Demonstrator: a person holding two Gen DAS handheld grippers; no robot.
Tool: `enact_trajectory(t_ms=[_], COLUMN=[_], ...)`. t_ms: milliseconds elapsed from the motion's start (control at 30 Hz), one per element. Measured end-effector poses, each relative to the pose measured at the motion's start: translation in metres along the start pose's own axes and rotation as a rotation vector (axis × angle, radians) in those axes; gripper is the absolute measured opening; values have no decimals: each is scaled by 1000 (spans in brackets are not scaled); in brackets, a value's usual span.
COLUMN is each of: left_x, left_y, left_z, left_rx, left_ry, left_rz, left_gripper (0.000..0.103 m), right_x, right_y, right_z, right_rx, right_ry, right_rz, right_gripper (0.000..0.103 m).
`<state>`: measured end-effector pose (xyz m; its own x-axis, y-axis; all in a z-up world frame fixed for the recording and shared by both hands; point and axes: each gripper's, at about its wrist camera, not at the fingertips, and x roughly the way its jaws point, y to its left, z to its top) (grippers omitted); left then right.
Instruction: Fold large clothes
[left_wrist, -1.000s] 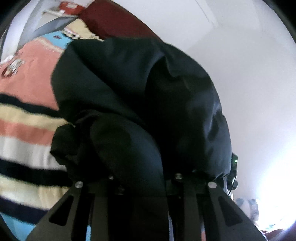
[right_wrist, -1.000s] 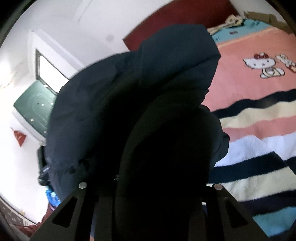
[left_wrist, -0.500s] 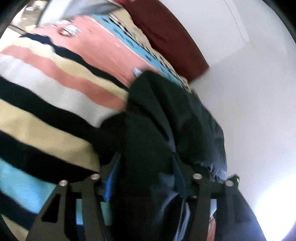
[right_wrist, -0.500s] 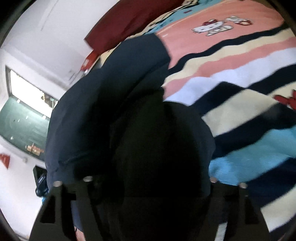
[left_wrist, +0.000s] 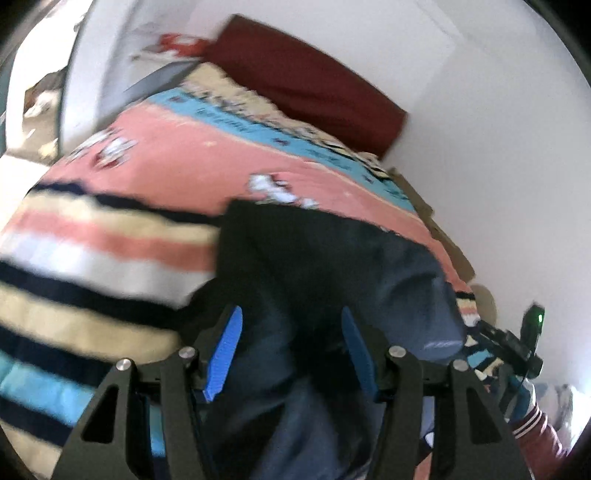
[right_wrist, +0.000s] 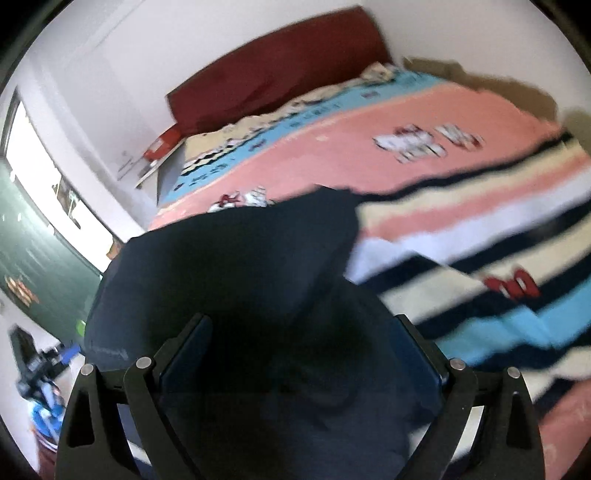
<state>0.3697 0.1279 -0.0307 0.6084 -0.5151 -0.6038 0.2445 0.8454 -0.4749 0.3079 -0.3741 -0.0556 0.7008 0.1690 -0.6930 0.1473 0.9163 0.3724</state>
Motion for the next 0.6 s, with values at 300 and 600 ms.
enact_trajectory(t_ms=[300,600], left_x=[118,166], left_y=[-49,-8], left_z=[16,29], left_rx=[108,11], left_ry=[67,96], left_rz=[94,127], left_gripper=[55,61], right_x=[79,134], right_y=[53,1], right_z=[11,32], right_rx=[-127,45], right_ry=[-52,-26], right_rz=[-7,101], right_gripper=[98,102])
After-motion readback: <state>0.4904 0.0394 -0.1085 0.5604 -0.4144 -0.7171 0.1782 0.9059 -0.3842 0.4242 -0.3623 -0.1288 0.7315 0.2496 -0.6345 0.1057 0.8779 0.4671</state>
